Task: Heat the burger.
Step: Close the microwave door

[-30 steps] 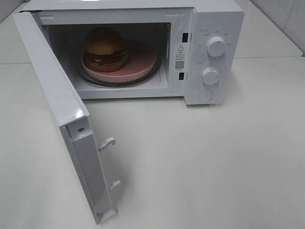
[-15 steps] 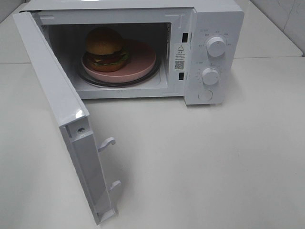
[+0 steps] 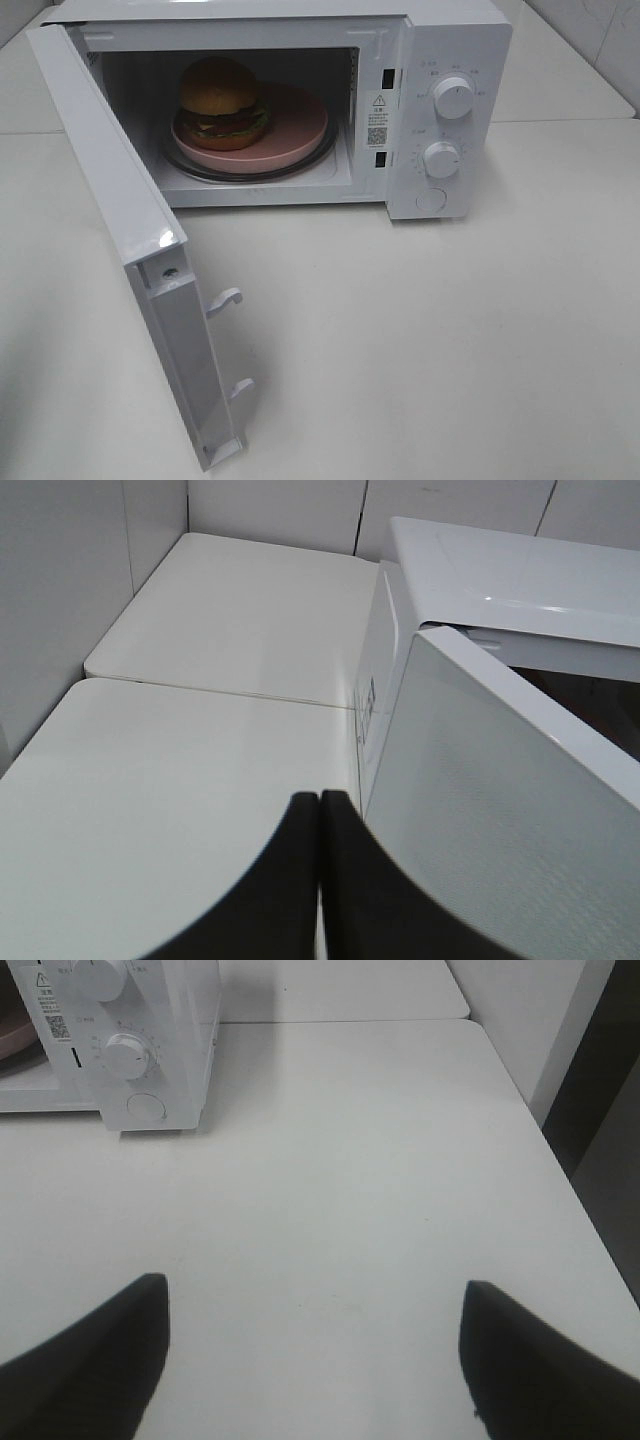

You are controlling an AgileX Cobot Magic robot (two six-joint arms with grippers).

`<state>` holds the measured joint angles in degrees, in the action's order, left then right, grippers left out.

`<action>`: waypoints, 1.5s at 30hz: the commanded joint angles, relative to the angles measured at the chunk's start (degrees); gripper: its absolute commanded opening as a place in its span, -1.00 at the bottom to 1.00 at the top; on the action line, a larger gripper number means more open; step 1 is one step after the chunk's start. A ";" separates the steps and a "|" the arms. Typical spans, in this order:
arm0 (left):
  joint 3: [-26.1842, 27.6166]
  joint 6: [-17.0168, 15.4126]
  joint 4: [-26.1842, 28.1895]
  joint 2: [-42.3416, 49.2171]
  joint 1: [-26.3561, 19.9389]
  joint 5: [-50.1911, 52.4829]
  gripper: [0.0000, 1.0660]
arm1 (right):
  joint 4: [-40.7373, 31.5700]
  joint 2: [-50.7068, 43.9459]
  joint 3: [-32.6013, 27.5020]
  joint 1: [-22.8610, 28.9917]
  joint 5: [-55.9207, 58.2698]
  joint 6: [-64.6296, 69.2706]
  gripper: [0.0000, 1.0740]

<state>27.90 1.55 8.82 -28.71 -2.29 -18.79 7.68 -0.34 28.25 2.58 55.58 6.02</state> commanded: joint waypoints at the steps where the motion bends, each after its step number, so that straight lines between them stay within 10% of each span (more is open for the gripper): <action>1: -4.58 -0.11 0.17 -3.95 -0.29 13.52 -1.00 | 0.23 -1.55 -0.06 -0.29 -0.34 0.29 0.42; 14: -15.07 -1.55 -6.88 -19.54 -0.29 45.09 -1.00 | 0.23 -1.55 -0.06 -0.29 -0.34 0.29 0.42; 45: -5.56 -19.71 -42.91 -53.63 -0.17 70.36 -1.00 | 0.23 -1.55 -0.06 -0.29 -0.34 0.29 0.42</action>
<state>21.89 -17.19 -33.29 -82.28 -2.29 50.53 7.68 -0.34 28.25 2.58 55.58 6.02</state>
